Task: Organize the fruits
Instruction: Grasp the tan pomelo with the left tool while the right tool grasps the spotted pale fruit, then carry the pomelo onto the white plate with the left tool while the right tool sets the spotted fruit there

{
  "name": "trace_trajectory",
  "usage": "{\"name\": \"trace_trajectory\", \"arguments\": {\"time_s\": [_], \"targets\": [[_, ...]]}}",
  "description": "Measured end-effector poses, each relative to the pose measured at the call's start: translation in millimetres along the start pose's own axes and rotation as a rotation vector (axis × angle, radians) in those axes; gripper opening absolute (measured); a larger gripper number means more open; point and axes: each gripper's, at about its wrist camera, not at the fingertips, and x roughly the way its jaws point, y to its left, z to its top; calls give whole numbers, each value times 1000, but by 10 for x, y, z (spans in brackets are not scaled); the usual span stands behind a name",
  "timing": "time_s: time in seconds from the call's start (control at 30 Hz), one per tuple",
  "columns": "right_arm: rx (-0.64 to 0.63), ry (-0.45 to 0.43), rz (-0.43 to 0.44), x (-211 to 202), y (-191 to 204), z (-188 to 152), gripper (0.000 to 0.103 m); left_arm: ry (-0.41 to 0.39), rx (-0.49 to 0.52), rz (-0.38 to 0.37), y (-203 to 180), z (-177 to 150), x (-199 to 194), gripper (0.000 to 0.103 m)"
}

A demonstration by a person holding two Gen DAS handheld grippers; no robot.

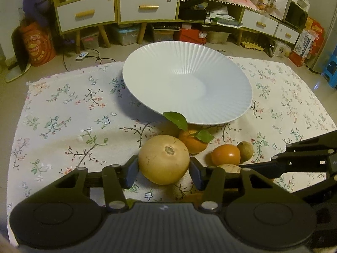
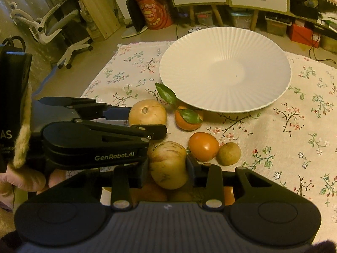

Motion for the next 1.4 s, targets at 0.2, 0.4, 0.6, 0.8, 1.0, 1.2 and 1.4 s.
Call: {"name": "trace_trajectory", "arguments": {"time_s": [0.2, 0.4, 0.6, 0.8, 1.0, 1.2, 1.4], "targets": [[1, -12, 1, -42, 5, 6, 34, -13, 2, 7, -1, 2, -69, 44], [2, -27, 0, -75, -1, 6, 34, -21, 6, 17, 12, 9, -135, 44], [31, -73, -3, -181, -79, 51, 34, -37, 19, 31, 32, 12, -230, 44], [76, -141, -26, -317, -207, 146, 34, -86, -11, 16, 52, 62, -420, 44], [117, -192, -52, -342, -404, 245, 34, -161, -6, 5, -20, 219, -453, 44], [176, -216, -67, -224, -670, 414, 34, -171, 29, -13, -98, 499, -151, 44], [203, -226, -79, -41, -807, 593, 34, -145, 85, -13, -183, 619, 197, 44]]}}
